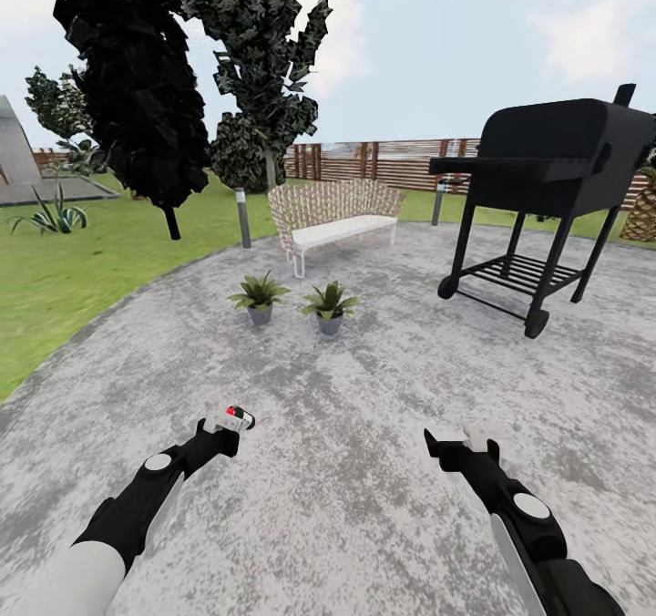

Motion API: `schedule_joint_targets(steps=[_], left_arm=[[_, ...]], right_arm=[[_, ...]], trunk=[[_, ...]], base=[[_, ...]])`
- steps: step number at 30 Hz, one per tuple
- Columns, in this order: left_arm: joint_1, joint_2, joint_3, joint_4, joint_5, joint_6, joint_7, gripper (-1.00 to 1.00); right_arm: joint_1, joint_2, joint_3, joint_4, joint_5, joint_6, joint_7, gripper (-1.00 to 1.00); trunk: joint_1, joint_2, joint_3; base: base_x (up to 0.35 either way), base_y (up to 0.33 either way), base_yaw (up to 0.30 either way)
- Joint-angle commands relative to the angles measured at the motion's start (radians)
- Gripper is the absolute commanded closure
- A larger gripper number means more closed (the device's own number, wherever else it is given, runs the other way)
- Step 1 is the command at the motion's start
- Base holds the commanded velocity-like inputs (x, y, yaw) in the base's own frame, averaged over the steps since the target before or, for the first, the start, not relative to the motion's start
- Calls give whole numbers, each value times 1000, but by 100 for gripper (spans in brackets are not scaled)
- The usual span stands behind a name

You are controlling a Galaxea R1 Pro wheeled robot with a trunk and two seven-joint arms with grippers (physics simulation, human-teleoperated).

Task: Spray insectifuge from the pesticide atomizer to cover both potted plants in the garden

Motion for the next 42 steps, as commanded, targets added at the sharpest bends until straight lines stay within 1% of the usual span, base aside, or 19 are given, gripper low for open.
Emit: schedule_joint_targets(steps=[1, 7, 27, 33, 42], left_arm=[[0, 0, -2, 0, -5, -2, -1, 100], [0, -1, -2, 0, -5, -2, -1, 100], [0, 1, 0, 0, -5, -4, -1, 100], [0, 5, 4, -1, -4, -7, -1, 100], [0, 8, 7, 1, -4, -7, -1, 100]], right_arm=[[0, -1, 0, -1, -9, 4, -1, -100], [0, -1, 0, 0, -8, 5, -1, -100], [-1, -1, 0, 4, -8, 5, -1, -100], [0, -1, 0, 4, -8, 5, -1, -100], [0, -2, -1, 6, -5, 4, 0, -100]], trunk=[[-1, 0, 3], [-3, 1, 26], [-80, 141, 89], [-80, 141, 89], [-80, 141, 89]], base=[[0, 0, 0], [0, 0, 0], [0, 0, 0], [56, 0, 0], [301, 0, 0]])
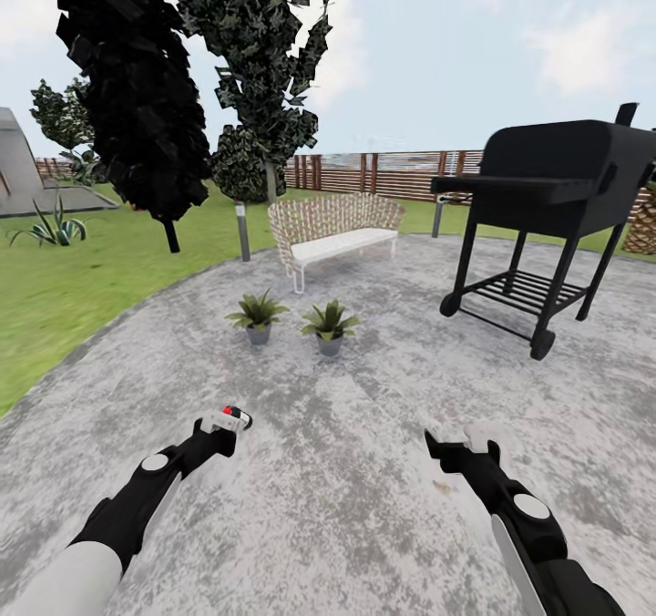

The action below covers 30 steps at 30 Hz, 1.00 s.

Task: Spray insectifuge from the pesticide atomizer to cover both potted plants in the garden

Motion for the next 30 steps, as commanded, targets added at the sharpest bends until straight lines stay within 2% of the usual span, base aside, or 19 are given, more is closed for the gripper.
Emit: schedule_joint_targets(steps=[1, 17, 30], left_arm=[[-1, 1, -2, 0, -5, -3, -1, 100], [1, 1, -2, 1, 0, -8, -1, 100], [1, -1, -3, 1, 2, -9, -1, 100]], right_arm=[[0, -1, 1, -1, -10, 5, -1, -100], [0, 1, 2, -7, -14, 4, -2, -100], [-1, 1, 2, -10, -14, 4, -3, -100]], trunk=[[0, 0, -1], [0, 0, -1], [0, 0, -19]], base=[[332, 0, 0], [334, 0, 0], [334, 0, 0]])
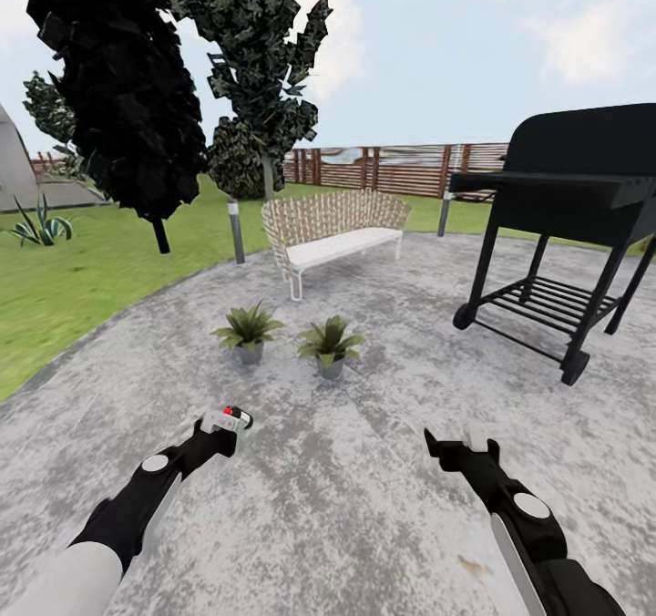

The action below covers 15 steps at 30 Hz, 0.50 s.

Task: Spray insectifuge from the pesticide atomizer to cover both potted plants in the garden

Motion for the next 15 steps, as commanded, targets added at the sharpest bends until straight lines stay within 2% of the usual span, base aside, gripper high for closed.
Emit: schedule_joint_targets(steps=[1, 9, 15], left_arm=[[-1, 1, -2, 0, -4, -4, 0, 100], [-1, 1, -2, 0, -4, -7, 0, 100], [-1, 1, -1, 0, -4, -7, -2, 100]], right_arm=[[0, -1, 1, -1, -10, 5, -1, -100], [0, -1, 1, -1, -10, 5, -1, -100], [0, -1, 1, -1, -10, 5, -1, -100]], trunk=[[0, 0, -3], [0, 0, -15], [0, 0, -20]], base=[[333, -40, 0], [313, -99, 0], [202, -134, 0]])
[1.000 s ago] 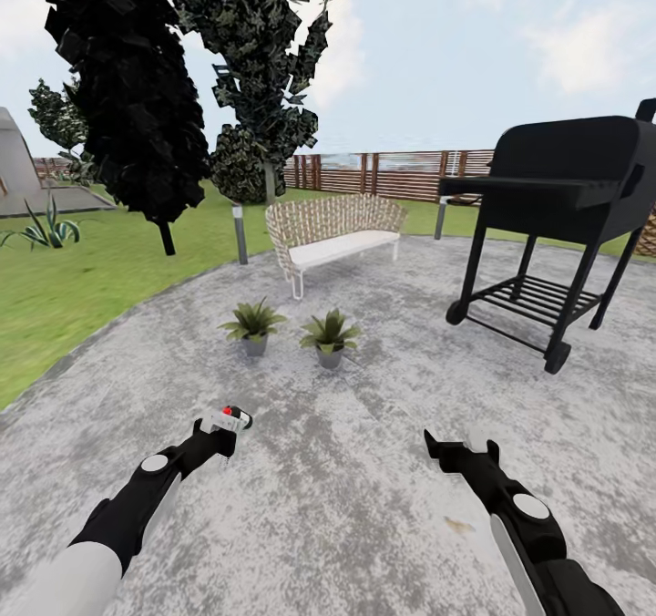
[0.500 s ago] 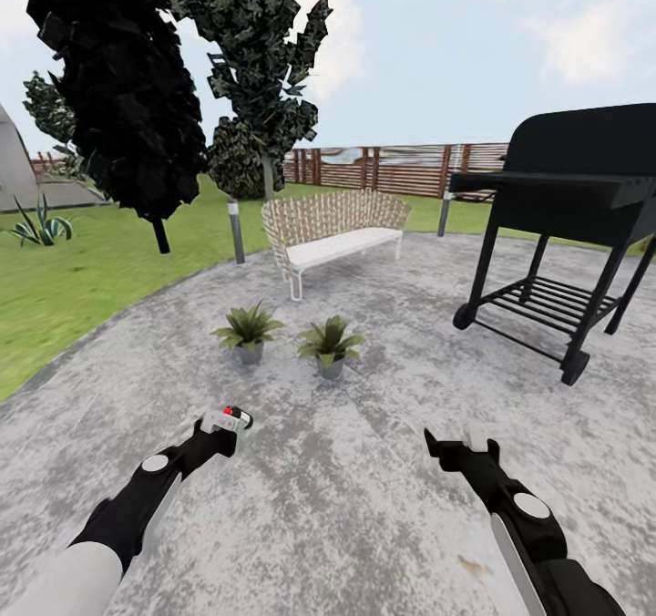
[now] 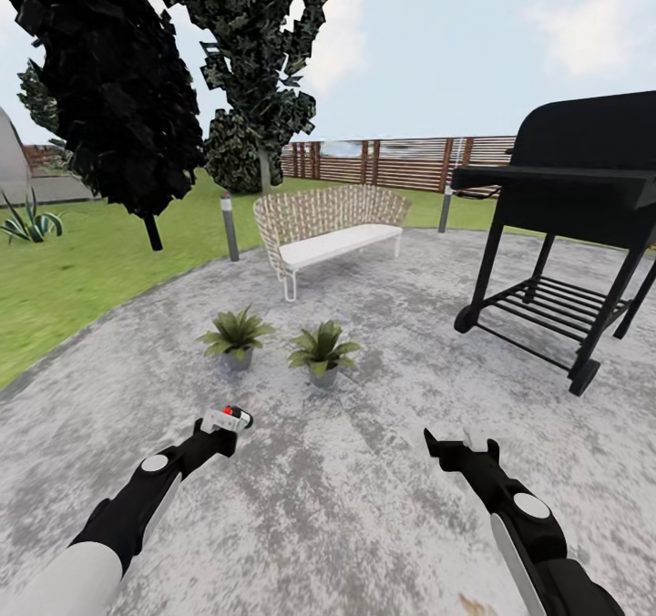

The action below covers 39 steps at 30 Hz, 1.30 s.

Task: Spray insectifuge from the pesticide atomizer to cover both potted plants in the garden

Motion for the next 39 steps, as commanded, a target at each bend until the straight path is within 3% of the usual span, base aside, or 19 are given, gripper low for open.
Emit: schedule_joint_targets(steps=[1, 13, 15, 20, 27, 30, 33, 36, 39], left_arm=[[-1, 1, -2, 0, -4, -4, 0, 100], [-1, 6, 3, -2, -3, 7, -7, 100], [-1, 6, 3, -2, -4, 8, -26, 100], [-3, 6, 5, 0, -11, 20, -142, 100], [-4, 6, 3, -2, -12, 37, -174, 100], [-4, 7, 1, -2, -12, 37, -185, 100], [-4, 14, 1, -2, -13, 36, -246, 100], [-4, 26, 1, -3, -14, 40, -384, 100], [-6, 51, -1, -4, -16, 71, -535, 100]], right_arm=[[0, -1, 1, -1, -9, 4, -1, -100], [0, -1, 2, 1, -8, 8, -2, -100], [-1, -1, 1, 1, -8, 8, -2, -100], [-1, -1, 0, -1, -8, 11, 0, -100], [-1, -2, -1, 0, -8, 12, 22, -100], [-1, -2, -2, 0, -8, 12, 137, -100], [-1, -8, -4, -1, -6, 12, 295, -100], [-1, -13, -5, -5, -5, 12, 473, -100], [-14, -14, -5, -15, -4, 15, 599, -100]], trunk=[[0, 0, -1], [0, 0, -1], [0, 0, -1], [0, 0, -1], [0, 0, -1], [0, 0, -1], [0, 0, -1], [0, 0, -1], [0, 0, -1]], base=[[96, -123, 0], [11, -16, 0], [6, 5, 0], [174, 131, 0], [270, 196, 0], [279, 176, 0], [265, 107, 0], [150, 31, 0], [31, 6, 0]])
